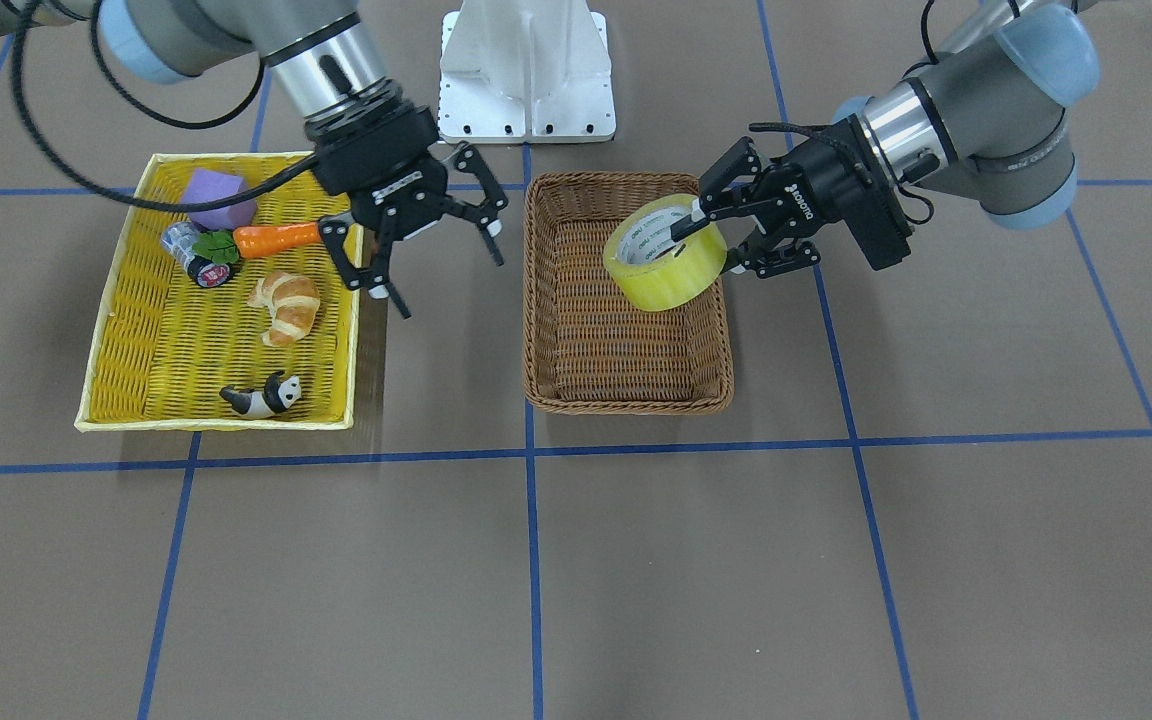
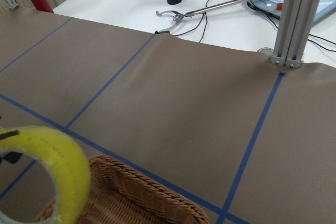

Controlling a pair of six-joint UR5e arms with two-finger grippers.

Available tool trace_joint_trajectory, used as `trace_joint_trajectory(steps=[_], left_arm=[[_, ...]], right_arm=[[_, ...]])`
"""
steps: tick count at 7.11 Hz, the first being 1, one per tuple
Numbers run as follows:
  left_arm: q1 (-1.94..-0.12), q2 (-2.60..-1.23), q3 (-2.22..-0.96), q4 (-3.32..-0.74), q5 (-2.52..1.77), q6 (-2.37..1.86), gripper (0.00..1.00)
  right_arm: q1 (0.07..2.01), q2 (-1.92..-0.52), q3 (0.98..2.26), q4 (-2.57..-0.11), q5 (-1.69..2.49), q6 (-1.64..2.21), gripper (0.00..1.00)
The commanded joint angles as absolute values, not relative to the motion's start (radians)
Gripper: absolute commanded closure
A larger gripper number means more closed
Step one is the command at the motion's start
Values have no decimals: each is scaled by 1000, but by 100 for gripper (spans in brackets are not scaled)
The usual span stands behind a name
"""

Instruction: Move tape to another basket

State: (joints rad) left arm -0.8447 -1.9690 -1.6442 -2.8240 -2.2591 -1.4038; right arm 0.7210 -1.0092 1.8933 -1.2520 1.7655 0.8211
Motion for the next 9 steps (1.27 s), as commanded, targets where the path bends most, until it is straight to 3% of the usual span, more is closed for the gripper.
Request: trace_joint_trajectory(steps=[1, 5, 9], left_arm=[[-807, -1961, -1643, -2830, -2187, -1587, 100], [-585, -1918, -1579, -2913, -1878, -1586, 100], [-496, -1914, -1542, -2919, -1781, -1583, 100]], right_arm=[[962, -1067, 1830, -1397, 2091, 787, 0], [1317, -1253, 1688, -1509, 2321, 265, 0], [1495, -1489, 1686, -1513, 2325, -16, 0]])
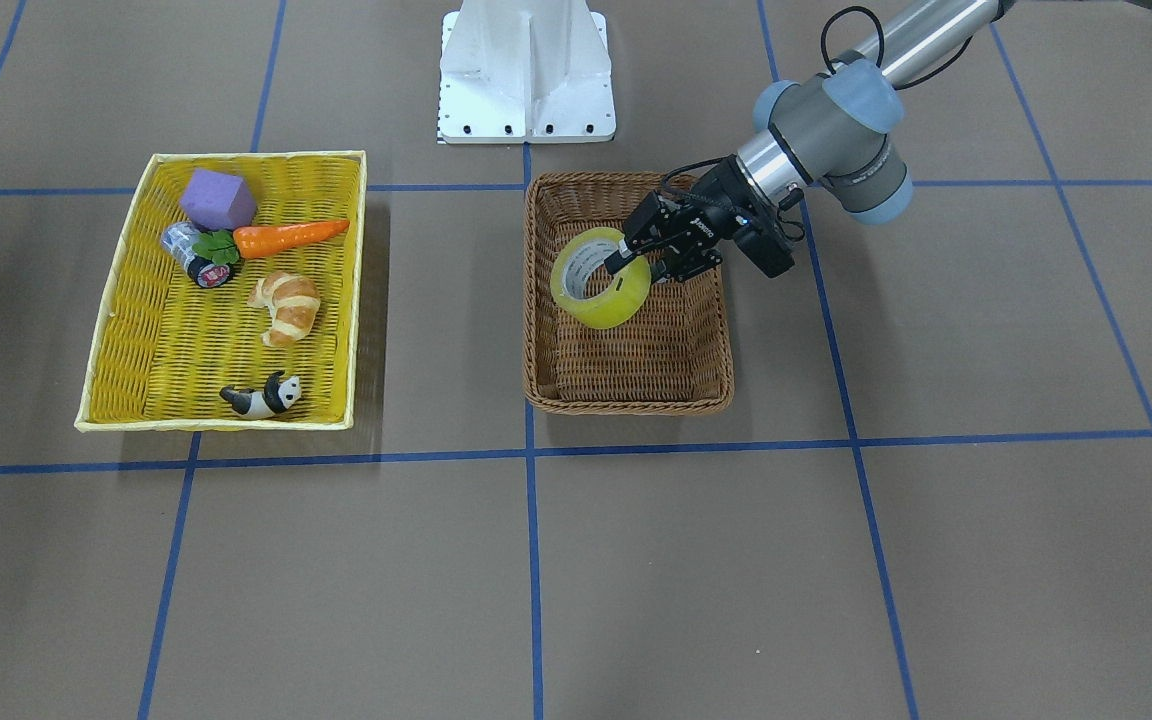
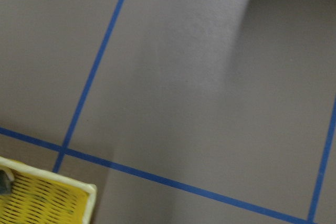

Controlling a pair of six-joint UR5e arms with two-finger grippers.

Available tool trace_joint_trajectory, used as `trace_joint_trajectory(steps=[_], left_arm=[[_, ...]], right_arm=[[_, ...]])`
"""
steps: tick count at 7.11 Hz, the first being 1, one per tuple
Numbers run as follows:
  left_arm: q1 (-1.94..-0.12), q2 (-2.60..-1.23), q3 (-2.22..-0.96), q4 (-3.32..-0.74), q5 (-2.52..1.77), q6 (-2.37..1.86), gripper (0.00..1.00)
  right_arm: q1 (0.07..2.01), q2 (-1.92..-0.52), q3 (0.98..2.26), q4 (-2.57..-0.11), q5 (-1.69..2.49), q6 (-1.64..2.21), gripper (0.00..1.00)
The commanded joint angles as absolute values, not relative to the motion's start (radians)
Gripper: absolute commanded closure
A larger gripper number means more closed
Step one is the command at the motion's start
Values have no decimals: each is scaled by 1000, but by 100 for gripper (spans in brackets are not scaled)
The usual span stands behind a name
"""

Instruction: Move tape to another basket

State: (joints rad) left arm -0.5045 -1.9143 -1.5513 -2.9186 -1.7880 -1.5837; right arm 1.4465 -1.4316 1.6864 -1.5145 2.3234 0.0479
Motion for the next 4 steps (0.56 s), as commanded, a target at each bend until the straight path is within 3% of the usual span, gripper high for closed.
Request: trace_joint_trajectory(steps=[1, 3, 4], left_arm=[[-485, -1916, -1531, -2918, -1781, -1545, 90], [-477, -1930, -1509, -2919, -1784, -1483, 72], [-479, -1930, -1512, -2921, -1783, -1482, 1]], right_arm=[[1512, -1499, 1684, -1516, 2318, -58, 0], [1526, -1503, 1674, -1516, 2315, -78, 0], [1528, -1503, 1671, -1516, 2315, -81, 0]])
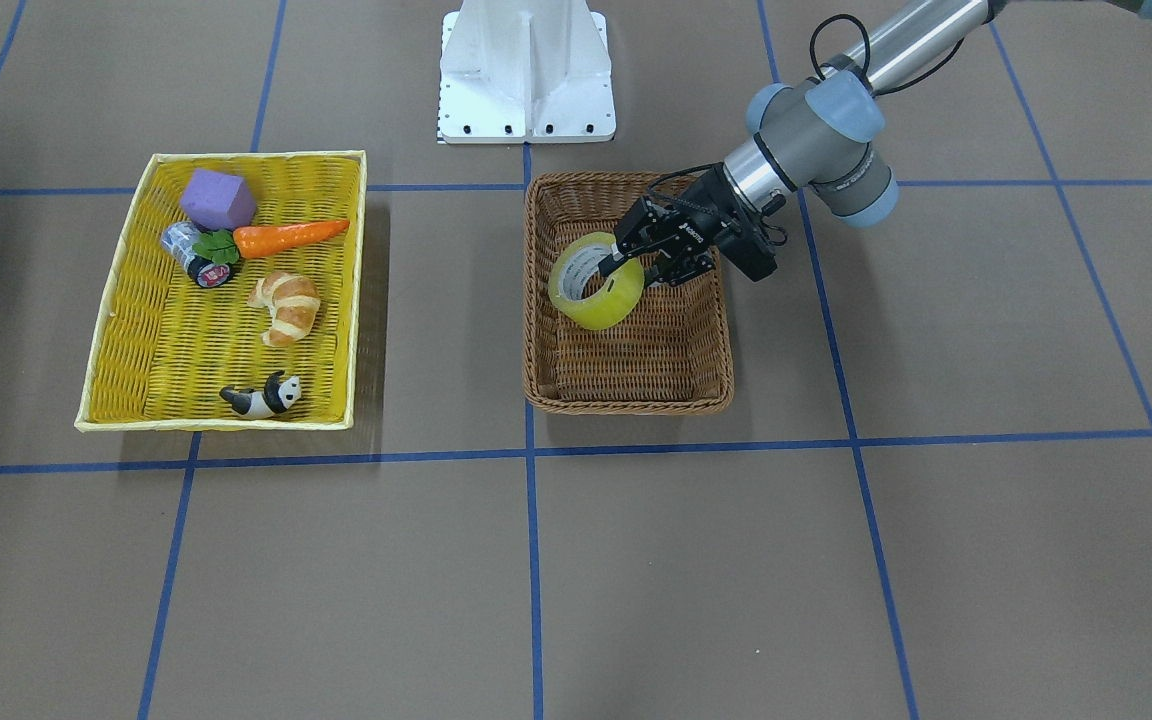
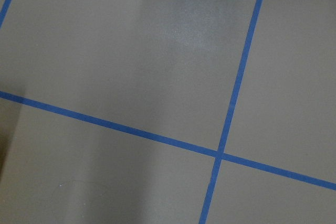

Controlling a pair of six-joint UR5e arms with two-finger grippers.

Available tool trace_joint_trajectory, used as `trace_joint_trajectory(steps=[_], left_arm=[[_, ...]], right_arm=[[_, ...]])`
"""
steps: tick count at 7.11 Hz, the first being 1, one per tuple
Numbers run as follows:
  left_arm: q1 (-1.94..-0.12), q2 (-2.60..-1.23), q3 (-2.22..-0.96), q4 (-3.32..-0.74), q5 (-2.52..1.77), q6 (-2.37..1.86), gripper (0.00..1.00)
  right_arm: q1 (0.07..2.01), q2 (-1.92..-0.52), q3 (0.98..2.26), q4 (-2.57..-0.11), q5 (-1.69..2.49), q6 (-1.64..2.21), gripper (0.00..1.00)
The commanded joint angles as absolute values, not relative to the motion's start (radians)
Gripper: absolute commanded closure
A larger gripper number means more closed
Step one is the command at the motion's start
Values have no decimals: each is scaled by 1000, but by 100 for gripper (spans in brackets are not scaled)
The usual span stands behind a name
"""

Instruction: Move tape to another basket

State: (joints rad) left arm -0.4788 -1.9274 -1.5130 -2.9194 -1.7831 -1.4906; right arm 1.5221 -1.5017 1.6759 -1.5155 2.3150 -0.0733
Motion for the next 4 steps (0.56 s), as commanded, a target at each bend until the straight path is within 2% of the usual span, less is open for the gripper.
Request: trace_joint_trajectory(steps=[1, 4], left_arm=[[-486, -1924, -1522, -2921, -1786, -1476, 1], [-621, -1873, -1569, -2918, -1859, -1391, 1]], right_arm=[[1529, -1502, 1671, -1514, 2316, -80, 0], [1529, -1500, 1667, -1514, 2316, -80, 0]])
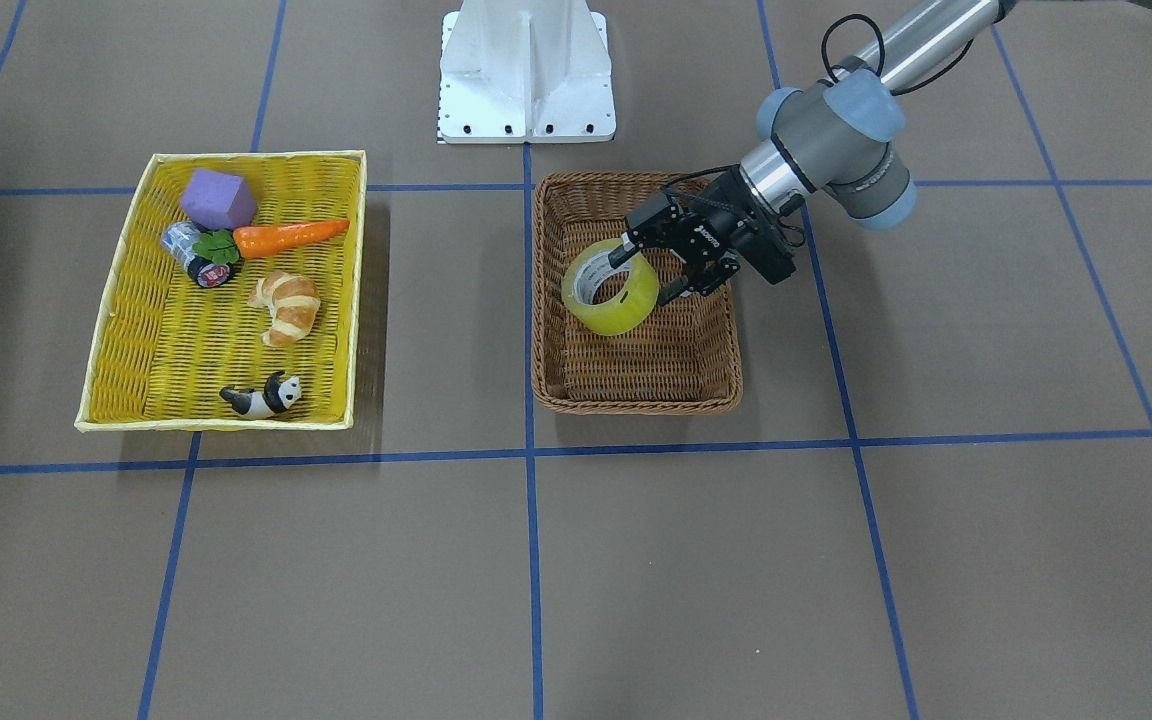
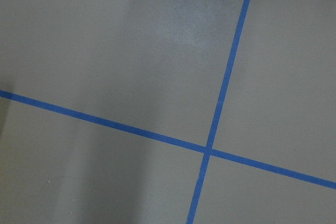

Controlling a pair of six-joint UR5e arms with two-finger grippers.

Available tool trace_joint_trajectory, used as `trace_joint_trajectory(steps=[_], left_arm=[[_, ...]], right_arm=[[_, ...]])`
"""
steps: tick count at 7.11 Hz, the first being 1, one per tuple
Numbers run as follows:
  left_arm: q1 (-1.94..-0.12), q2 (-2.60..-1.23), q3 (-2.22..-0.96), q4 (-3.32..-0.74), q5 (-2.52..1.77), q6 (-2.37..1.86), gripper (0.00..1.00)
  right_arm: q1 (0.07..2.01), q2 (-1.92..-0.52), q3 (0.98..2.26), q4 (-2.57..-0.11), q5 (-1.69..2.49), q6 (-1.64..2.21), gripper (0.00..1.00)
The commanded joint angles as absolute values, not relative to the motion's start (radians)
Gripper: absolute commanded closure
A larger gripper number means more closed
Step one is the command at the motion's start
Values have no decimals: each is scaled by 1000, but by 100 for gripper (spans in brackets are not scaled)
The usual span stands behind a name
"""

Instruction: Move tape to another basket

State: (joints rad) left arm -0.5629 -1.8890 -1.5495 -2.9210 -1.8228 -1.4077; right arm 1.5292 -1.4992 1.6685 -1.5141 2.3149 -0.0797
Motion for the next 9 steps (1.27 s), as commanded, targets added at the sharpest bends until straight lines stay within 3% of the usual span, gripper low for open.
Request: trace_joint_trajectory(steps=[1, 4, 9], left_arm=[[-700, -1873, -1574, -2909, -1928, -1390, 1], [-1089, -1859, -1566, -2741, -2318, -1193, 1], [-1480, -1763, -1566, -1904, -2361, -71, 1]], right_arm=[[1529, -1515, 1664, -1506, 2316, -80, 0], [1529, -1557, 1666, -1503, 2316, -61, 0], [1572, -1621, 1640, -1500, 2304, -78, 0]])
